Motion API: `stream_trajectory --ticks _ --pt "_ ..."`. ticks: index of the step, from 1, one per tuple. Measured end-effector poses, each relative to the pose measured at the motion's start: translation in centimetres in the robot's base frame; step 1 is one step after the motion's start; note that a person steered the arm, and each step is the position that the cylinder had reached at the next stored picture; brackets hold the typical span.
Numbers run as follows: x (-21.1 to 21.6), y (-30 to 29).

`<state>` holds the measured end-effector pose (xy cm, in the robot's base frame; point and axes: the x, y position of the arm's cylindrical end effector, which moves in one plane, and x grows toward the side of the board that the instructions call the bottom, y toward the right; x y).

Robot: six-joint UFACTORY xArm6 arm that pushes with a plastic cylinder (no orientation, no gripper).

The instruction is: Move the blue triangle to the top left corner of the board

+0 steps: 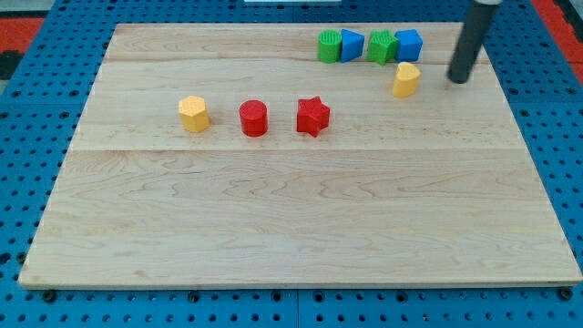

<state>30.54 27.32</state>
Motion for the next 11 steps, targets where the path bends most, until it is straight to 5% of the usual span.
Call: stream_trajectory --ticks 1,3,5,8,10,11 --pt "-6.6 1.5" --pt "-10.1 -10.8" --pt "-5.0 -18.3" --pt "3.0 -20.2" --pt "0.7 -37.2" --pt "3.2 -39.9"
